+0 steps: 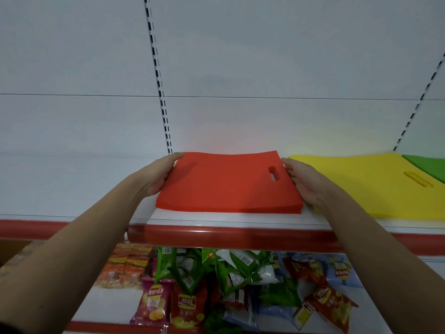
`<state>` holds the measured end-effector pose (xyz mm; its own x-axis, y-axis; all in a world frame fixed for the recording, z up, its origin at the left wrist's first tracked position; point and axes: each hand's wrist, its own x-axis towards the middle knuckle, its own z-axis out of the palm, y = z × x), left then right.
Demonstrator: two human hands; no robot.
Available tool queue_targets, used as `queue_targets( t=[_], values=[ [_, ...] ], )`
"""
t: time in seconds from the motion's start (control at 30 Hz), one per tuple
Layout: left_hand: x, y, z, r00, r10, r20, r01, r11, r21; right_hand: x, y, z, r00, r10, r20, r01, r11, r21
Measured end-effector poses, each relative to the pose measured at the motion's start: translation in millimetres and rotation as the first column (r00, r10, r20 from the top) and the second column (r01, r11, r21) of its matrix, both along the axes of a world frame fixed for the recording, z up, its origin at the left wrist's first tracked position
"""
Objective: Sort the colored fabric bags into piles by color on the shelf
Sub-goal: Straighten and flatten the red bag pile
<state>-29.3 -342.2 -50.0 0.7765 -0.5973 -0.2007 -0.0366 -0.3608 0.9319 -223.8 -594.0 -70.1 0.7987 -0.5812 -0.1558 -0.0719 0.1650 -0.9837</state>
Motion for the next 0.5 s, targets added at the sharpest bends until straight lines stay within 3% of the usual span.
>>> queue_targets(
  t=[0.2,0.5],
  values=[
    [9.2,0.0,-1.5,0.995,-0.034,-0.095,0.028,0.998,-0.062,12.8,-2.7,-4.1,0.999,-0.004,-0.043,0.003,1.0,-0.022],
    [18.6,-14.5,4.1,0.994,-0.034,-0.105,0.034,0.999,0.002,18.7,-7.2,1.0,0.988,-0.062,-0.141,0.052,0.996,-0.069]
  ],
)
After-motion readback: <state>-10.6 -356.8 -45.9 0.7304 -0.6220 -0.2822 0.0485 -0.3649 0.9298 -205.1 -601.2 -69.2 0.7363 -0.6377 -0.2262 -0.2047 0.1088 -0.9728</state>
